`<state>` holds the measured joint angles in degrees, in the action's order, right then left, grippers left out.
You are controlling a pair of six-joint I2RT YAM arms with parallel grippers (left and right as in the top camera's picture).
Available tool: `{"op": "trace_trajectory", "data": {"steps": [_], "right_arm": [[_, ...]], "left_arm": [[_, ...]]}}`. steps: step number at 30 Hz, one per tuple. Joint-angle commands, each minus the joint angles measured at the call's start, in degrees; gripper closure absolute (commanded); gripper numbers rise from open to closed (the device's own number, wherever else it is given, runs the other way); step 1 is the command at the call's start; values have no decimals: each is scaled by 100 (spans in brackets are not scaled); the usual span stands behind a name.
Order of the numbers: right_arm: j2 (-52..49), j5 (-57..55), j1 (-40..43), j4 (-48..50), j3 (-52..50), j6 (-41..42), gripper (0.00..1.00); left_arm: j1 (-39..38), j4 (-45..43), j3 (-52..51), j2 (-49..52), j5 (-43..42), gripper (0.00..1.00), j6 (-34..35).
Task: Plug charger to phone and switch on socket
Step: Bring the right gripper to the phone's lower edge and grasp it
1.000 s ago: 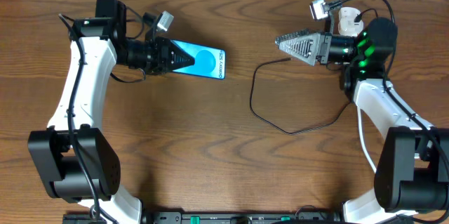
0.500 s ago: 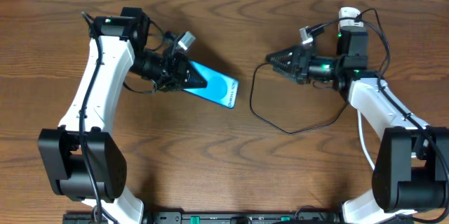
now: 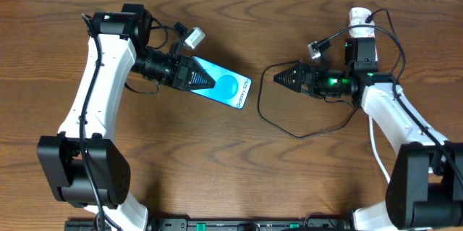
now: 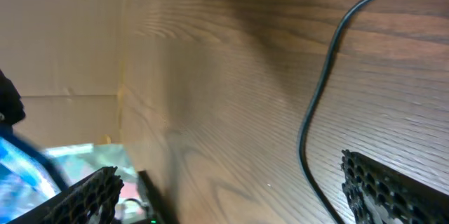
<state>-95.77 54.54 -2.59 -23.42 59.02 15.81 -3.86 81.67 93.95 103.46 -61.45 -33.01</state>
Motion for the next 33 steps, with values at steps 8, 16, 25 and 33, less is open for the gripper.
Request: {"op": "trace_trajectory", "data": {"steps": [8,16,25,33], "right_arm": [[302,-389,-13,-688,17,-894,1],[310,-402,-39,-896,17,-1279,1],[385,1228,-302,-549,17,-2455,1],[385,2822,-326,-273,17,-4181,3]], "left_arm": [[173,592,142,-50,63,93,592],[-468,1163,142,-46,870,93,-321],[-863,251,142,0,603,93,-632],[-828,190,144,28,391,93,-1244]]}}
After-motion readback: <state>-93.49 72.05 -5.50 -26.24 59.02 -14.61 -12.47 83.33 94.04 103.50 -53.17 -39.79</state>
